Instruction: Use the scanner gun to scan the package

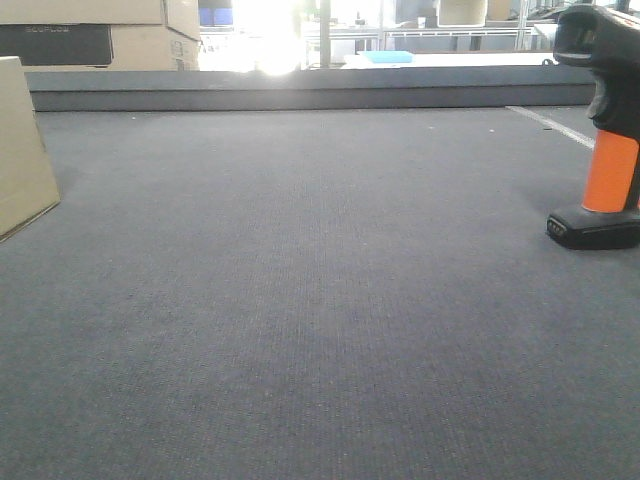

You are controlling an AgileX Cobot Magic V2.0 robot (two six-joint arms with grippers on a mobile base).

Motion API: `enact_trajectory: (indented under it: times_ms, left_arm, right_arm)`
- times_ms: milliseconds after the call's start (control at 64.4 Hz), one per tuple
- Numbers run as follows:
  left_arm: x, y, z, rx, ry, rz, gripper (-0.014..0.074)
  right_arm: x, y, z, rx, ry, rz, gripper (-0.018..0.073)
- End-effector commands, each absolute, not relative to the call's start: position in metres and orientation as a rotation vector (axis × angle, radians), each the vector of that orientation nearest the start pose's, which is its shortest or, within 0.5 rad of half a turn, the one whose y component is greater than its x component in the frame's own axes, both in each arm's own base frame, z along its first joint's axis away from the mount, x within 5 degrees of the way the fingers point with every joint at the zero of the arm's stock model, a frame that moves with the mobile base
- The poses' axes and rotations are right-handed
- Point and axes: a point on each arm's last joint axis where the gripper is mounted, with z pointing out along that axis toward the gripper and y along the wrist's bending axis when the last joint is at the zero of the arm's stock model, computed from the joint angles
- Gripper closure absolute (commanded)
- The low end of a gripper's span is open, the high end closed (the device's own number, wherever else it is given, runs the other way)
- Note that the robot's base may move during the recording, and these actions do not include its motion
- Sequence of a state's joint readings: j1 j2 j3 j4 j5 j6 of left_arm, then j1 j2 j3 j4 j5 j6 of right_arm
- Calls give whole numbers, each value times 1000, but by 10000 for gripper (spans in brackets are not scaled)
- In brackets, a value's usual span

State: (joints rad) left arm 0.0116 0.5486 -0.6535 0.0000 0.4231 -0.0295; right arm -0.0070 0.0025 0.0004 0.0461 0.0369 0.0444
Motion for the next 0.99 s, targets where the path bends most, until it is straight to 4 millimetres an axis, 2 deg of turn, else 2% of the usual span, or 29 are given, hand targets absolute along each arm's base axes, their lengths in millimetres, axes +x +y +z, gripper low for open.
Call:
enact_trajectory:
  times_ms: [0,373,512,621,730,823,885,978]
  left_arm:
    - [127,2,358,-41,1850,-4,708]
    - [214,4,354,-44,2088,0,708]
    - [236,4,361,-46,2107,-2,680]
    - [247,4,369,-46,2096,-2,517]
    - [256,5,371,-45,2093,0,267]
    - [264,5,371,-41,2099,7,102]
    - [269,6,370,-38,2113,16,45]
    - [277,9,367,-53,2183,21,36]
  right_arm:
    - [56,0,211,64,1505,63,728]
    - [56,0,211,64,1505,63,728]
    - [56,0,211,64,1505,63,728]
    - [56,0,211,64,1505,63,728]
    - [56,0,211,64,1505,63,728]
    - [56,0,211,64,1505,63,728]
    - [56,0,211,64,1505,63,728]
    - [56,0,211,64,1505,63,728]
